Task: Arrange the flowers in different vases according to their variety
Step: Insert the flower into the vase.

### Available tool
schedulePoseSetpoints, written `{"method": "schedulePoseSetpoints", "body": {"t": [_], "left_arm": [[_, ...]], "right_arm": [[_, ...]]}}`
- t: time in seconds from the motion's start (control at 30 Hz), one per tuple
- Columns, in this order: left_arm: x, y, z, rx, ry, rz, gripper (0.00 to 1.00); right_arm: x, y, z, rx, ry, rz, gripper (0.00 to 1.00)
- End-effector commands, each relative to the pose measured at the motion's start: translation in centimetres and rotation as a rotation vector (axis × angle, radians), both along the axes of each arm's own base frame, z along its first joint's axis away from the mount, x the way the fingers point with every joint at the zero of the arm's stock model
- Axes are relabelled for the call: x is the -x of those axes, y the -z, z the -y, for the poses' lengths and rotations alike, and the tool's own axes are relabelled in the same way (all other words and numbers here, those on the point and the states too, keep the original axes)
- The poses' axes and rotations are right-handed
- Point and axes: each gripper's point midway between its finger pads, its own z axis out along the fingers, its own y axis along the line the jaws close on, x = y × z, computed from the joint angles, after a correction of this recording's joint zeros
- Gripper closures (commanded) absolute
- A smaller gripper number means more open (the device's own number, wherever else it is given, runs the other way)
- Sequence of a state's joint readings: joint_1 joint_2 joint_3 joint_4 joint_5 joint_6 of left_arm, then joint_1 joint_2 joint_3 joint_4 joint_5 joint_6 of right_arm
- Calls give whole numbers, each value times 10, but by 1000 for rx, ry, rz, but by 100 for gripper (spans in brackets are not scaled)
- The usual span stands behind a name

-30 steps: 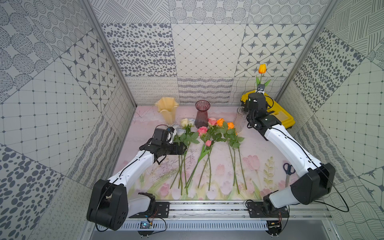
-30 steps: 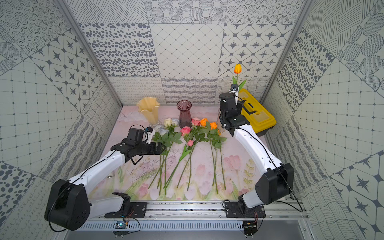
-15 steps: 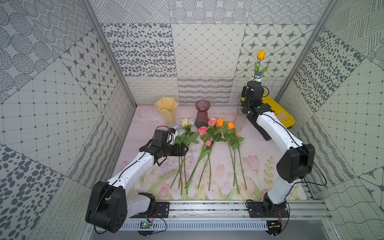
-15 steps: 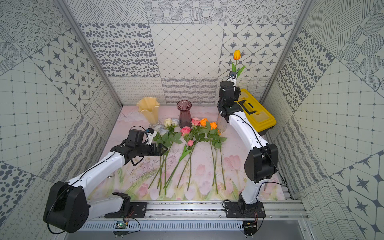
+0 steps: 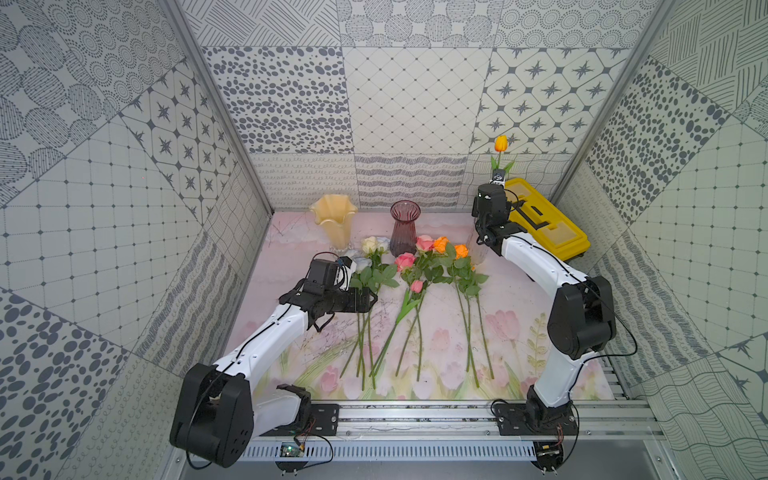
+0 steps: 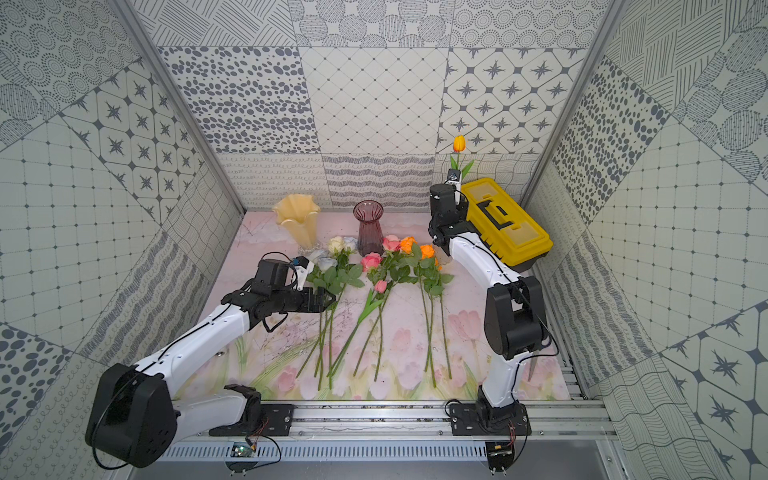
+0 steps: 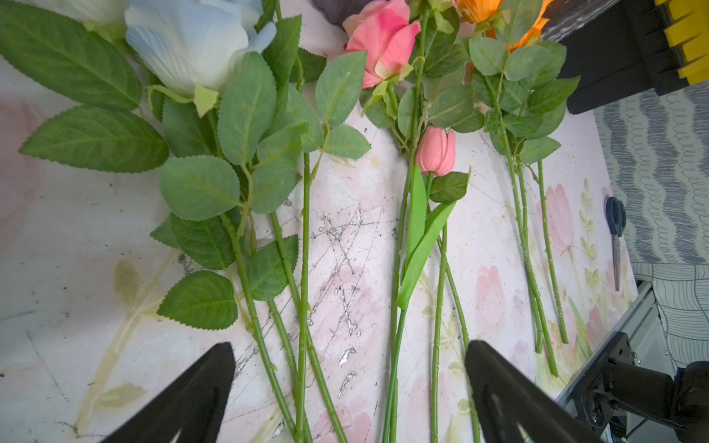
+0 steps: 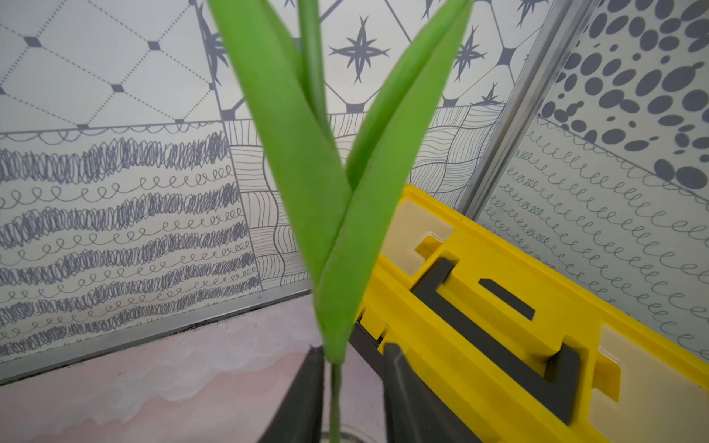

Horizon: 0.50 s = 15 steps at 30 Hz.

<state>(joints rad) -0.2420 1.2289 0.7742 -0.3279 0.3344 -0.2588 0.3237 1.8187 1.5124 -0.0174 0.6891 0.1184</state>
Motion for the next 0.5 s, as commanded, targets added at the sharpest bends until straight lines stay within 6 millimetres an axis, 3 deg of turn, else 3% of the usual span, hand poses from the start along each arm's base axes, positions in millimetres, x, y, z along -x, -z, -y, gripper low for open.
{"method": "schedulePoseSetpoints", "body": {"t": [0.0, 0.13, 0.33, 0.47], "left_arm": [[-1, 0, -13, -57, -62, 8, 1], [0, -1, -26, -113, -108, 16, 1], [10, 6, -38, -174, -148, -48, 1], [23, 11, -42, -191, -160, -110, 10]], "right_arm": [[7, -18, -10, -23, -32, 64, 33], [23, -24, -19, -29, -75, 55, 20], [56, -31, -33, -77, -145, 14, 18], [80, -28, -40, -140, -182, -35, 18]]}}
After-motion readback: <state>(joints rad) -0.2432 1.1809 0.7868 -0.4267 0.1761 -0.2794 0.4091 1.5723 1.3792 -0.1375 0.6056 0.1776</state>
